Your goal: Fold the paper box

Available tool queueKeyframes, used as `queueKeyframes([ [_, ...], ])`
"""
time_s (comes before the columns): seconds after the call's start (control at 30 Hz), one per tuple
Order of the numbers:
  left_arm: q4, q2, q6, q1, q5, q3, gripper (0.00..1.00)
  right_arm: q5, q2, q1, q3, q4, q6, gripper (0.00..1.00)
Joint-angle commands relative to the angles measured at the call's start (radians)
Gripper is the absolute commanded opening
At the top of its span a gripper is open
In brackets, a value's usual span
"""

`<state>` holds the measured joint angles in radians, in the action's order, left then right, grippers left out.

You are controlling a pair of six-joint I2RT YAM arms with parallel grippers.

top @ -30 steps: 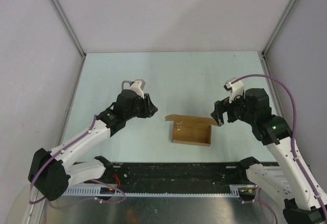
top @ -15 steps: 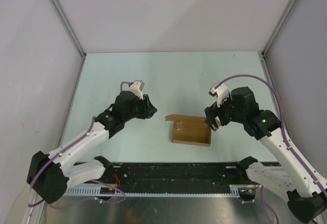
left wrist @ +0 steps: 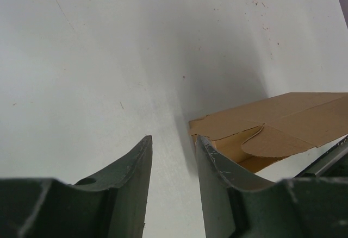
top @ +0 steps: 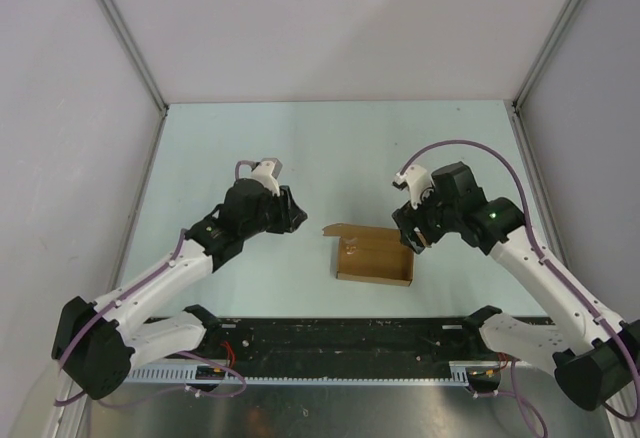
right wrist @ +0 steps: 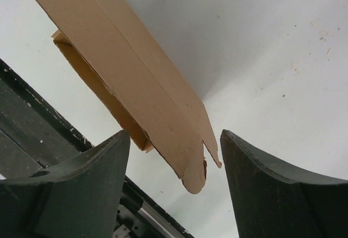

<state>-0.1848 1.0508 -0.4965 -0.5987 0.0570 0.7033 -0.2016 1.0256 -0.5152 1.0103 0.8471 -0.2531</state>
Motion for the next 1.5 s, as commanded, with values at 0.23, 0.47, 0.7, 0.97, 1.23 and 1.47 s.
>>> queueKeyframes([
  [0.23,0.025,-0.067,0.007,0.007,0.015,-0.016,0.44,-0.022,0.033,-0.094,0.016,-0.144,-0.242,0.63],
  [0.47,0.027,-0.106,-0.001,0.005,0.023,-0.031,0.44,-0.061,0.065,-0.114,-0.024,-0.201,-0.405,0.56],
  [0.7,0.024,-0.14,-0.008,0.007,0.029,-0.045,0.45,-0.146,0.097,-0.111,-0.024,-0.204,-0.509,0.46],
  [0.97,-0.001,-0.195,-0.01,0.008,0.021,-0.059,0.45,-0.209,0.133,-0.123,-0.024,-0.273,-0.54,0.18],
  [1.23,-0.051,-0.419,-0.063,0.017,-0.054,-0.11,0.43,-0.277,0.194,-0.143,-0.021,-0.388,-0.627,0.02],
  [1.47,-0.128,-0.535,-0.076,0.019,-0.112,-0.091,0.43,-0.312,0.326,-0.174,0.066,-0.402,-0.681,0.0],
])
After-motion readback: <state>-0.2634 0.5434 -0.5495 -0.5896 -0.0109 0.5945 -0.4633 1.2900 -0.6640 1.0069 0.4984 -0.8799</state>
